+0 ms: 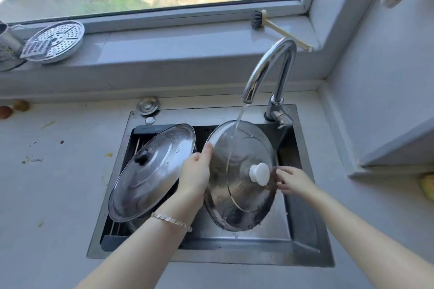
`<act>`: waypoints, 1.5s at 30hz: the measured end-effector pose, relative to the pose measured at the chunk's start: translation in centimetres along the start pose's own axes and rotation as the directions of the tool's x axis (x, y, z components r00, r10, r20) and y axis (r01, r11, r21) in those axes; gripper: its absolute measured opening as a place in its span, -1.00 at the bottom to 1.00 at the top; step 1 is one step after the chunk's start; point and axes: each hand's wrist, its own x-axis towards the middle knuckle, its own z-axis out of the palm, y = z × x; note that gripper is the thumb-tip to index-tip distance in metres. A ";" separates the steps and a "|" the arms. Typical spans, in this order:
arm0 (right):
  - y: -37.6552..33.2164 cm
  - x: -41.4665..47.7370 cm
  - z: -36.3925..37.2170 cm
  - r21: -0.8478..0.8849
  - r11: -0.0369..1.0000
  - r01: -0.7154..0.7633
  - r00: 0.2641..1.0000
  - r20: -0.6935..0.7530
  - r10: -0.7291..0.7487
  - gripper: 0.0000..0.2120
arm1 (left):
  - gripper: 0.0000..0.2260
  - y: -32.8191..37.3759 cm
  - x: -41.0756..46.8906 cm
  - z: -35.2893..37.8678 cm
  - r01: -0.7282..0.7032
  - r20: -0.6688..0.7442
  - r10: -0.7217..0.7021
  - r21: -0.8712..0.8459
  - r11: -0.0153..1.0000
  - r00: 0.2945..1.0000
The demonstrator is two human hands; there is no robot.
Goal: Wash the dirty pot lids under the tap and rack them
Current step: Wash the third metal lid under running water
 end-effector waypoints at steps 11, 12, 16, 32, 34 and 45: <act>-5.8 -8.5 1.3 -0.657 0.476 0.584 0.795 0.347 -0.497 -0.46 | -0.72 3.9 -1.7 3.3 0.418 0.308 -0.307 -0.414 0.809 0.900; -6.1 -8.6 1.0 -0.679 0.473 0.561 0.783 0.250 -0.570 -0.50 | -0.69 4.1 -1.9 3.2 0.417 0.353 -0.281 -0.409 0.812 0.892; -6.8 -7.3 -2.4 -0.496 0.724 0.480 0.804 -0.081 -0.589 -0.72 | -0.64 3.0 -1.5 2.2 0.349 0.331 -0.275 -0.189 0.918 0.903; 3.4 -2.1 2.4 0.604 0.700 -0.382 0.923 0.291 0.253 -0.76 | -0.64 3.2 -0.7 -1.2 -0.038 0.158 0.009 0.178 0.983 0.987; 2.9 -2.6 3.5 0.707 0.609 -0.360 0.930 0.327 0.171 -0.73 | -0.71 3.8 -0.8 -1.8 -0.194 0.159 0.163 0.203 0.960 0.974; -7.0 -4.0 -5.3 0.141 0.863 0.485 0.857 -0.274 -0.436 -0.71 | -0.47 -2.9 1.5 1.3 0.232 0.078 -0.225 -0.082 0.969 0.971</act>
